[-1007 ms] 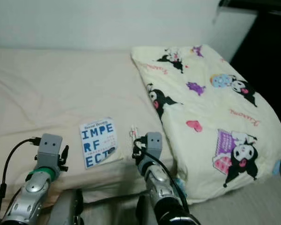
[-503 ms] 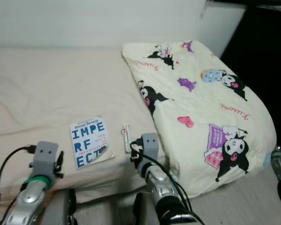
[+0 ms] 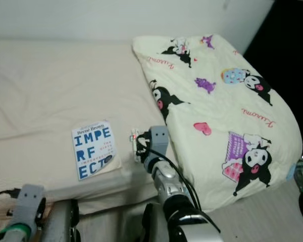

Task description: Clean up the room

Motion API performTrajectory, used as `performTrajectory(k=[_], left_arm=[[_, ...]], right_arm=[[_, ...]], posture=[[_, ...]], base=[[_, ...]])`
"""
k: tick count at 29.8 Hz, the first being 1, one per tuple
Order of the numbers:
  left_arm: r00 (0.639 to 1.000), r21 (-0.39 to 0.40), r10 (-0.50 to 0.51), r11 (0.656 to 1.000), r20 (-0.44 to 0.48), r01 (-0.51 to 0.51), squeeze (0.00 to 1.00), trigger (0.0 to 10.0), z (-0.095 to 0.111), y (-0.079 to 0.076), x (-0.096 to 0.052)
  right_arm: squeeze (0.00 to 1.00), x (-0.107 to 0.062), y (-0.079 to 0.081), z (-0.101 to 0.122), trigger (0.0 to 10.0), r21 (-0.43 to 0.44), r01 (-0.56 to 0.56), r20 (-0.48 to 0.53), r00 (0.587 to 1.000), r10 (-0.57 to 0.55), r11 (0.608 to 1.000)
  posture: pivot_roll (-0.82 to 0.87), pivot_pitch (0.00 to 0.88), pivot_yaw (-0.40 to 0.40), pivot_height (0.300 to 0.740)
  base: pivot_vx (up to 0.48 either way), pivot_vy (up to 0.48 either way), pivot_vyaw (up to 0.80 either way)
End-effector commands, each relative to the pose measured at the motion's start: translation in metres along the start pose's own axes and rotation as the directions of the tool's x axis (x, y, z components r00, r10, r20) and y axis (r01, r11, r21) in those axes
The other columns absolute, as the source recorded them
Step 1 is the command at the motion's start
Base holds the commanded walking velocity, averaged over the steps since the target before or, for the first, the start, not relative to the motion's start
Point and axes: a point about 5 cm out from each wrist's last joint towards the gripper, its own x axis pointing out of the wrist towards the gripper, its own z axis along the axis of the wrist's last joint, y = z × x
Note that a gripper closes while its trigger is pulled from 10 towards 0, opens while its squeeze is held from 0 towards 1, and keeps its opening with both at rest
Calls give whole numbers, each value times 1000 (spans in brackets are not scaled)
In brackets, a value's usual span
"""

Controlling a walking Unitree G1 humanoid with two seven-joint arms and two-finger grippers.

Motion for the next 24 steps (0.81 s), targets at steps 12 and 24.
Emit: performTrajectory(k=[12,24], left_arm=[[971,-11,-11,1000,238,14,0,10000,43,11,-5],[942,36,-88,996,324,80,0,10000,68,24,-13]], right_arm=[[1000,4,9,-1,10000,-22,-16,-9,1000,16,1000],[1000,8,22,7,10000,-91,-23,29,999,26,996]], posture=[[159,227,-110,586],[216,299,-68,586]], base=[[0,0,0],[0,0,0]])
